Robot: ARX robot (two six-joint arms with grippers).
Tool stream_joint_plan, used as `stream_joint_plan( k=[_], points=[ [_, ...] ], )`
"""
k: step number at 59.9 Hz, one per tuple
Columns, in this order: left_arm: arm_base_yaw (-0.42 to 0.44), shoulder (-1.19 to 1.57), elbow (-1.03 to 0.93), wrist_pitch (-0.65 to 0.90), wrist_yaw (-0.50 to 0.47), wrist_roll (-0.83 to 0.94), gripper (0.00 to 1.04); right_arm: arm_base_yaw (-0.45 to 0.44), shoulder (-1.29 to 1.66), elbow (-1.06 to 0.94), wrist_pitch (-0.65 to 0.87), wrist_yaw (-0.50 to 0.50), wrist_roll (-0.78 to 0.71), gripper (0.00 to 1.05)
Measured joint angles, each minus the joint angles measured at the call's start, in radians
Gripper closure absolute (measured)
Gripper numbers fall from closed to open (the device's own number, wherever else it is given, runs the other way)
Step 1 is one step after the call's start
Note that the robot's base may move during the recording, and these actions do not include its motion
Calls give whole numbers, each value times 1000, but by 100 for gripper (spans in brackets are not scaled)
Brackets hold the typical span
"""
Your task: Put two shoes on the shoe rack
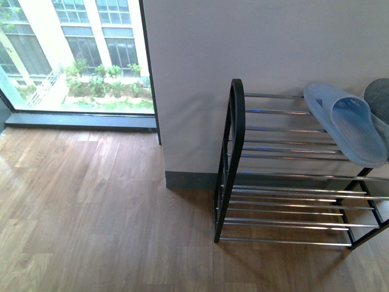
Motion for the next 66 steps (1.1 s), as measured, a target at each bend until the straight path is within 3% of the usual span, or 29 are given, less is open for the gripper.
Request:
stream_joint_plan(
  k=[24,27,33,66],
  points=[
    [0,0,0,0,0,0,103,57,-293,-177,-103,56,0,103],
    [0,0,0,0,0,0,103,91,-335,-194,-128,106,1,103],
    [0,0,0,0,0,0,103,122,-409,-222,-175,112,0,103],
    [0,0,0,0,0,0,103,126,-810,-291,-495,122,1,103]
  ],
)
